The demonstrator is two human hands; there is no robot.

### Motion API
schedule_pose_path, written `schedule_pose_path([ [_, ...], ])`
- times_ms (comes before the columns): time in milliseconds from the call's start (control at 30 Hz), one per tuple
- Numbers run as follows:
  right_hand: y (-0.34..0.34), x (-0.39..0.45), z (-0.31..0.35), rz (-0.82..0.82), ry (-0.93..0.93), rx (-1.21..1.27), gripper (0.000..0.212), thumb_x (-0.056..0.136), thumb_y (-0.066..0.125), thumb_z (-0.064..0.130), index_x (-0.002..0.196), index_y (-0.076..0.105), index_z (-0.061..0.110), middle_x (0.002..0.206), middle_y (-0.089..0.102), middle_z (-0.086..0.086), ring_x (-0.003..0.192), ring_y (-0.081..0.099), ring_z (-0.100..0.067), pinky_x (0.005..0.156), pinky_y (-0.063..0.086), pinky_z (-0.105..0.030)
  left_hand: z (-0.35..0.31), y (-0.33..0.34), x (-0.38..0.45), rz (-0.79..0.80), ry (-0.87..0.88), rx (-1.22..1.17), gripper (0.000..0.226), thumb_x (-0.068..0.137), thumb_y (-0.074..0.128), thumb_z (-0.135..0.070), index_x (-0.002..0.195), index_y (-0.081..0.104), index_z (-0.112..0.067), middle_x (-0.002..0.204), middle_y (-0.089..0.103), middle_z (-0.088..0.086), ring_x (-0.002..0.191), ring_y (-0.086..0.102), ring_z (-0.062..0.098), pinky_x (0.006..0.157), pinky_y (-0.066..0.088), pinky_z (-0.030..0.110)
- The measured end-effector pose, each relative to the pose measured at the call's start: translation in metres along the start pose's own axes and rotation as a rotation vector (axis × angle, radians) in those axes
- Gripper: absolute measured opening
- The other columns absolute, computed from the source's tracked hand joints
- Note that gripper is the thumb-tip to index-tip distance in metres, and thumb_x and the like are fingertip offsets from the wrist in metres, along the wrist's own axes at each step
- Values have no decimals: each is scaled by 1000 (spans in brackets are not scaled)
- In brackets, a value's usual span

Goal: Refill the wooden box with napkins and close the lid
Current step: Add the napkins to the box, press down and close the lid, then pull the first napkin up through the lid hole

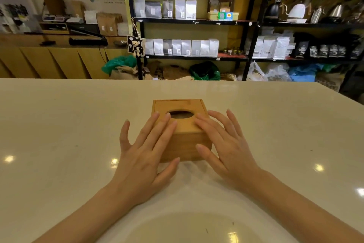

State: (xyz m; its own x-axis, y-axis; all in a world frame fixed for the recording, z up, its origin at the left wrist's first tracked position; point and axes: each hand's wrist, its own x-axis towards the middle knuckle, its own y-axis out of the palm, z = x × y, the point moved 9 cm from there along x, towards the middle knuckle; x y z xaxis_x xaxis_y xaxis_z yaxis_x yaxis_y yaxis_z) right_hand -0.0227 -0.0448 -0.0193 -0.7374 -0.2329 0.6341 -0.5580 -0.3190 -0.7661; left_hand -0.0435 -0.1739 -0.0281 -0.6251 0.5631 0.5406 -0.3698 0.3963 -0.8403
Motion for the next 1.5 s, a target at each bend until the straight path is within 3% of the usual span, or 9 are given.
schedule_pose_path([
  [300,4,6,-5,71,62,16,58,90,26,48,135,42,14,143,43,-3,138,26,-13,116,3,-41,10,-7,4,-50,-87,-77,57,85,31,-51,130,44,-18,138,48,4,132,33,16,109,0,48],
  [700,-8,8,-1,87,77,33,60,92,15,50,126,53,18,133,55,2,129,40,-10,115,2,-45,12,-20,4,-72,-102,-128,53,89,25,-49,120,56,-18,127,59,1,120,49,14,107,10,44],
  [800,-18,19,-5,83,80,65,51,92,23,46,116,60,22,120,64,6,122,46,-7,116,2,-40,22,-29,15,-113,-101,-213,44,85,34,-44,108,64,-21,115,65,-6,109,55,8,105,23,41],
  [900,-30,42,-14,55,108,204,33,92,39,35,111,63,22,114,64,6,113,42,0,110,23,-33,35,-47,34,-219,-119,-324,36,82,41,-41,89,70,-20,96,69,-6,93,62,14,88,41,36],
  [967,-33,60,-14,73,95,250,24,91,48,29,107,65,23,120,61,6,119,36,-2,104,29,-28,41,-48,48,-221,-129,-333,39,79,42,-46,96,69,-23,112,61,-8,108,53,12,91,38,35],
  [1133,-5,90,2,351,-50,83,19,87,55,34,97,71,31,147,36,6,138,9,-9,112,13,-32,51,-12,60,52,-163,-126,70,69,18,-75,133,28,-47,148,0,-19,133,-16,-2,109,-11,43],
  [1233,12,101,10,484,-130,39,20,86,55,38,96,71,33,154,23,7,140,-3,-9,112,2,-31,59,-1,59,153,-207,7,81,64,2,-81,137,13,-48,143,-22,-22,129,-36,2,98,-31,44],
  [1367,35,111,15,618,-212,-85,20,86,55,38,98,70,35,156,12,5,141,-11,-17,113,-8,-41,64,15,58,292,-234,9,93,53,-13,-85,137,-5,-47,134,-38,-21,117,-51,3,89,-39,43],
  [1500,52,113,16,691,-246,-149,19,85,56,37,95,72,32,156,12,5,141,-13,-19,111,-16,-42,65,23,56,403,-259,-4,82,50,-14,-86,125,-22,-54,123,-47,-20,103,-60,3,77,-47,36],
])
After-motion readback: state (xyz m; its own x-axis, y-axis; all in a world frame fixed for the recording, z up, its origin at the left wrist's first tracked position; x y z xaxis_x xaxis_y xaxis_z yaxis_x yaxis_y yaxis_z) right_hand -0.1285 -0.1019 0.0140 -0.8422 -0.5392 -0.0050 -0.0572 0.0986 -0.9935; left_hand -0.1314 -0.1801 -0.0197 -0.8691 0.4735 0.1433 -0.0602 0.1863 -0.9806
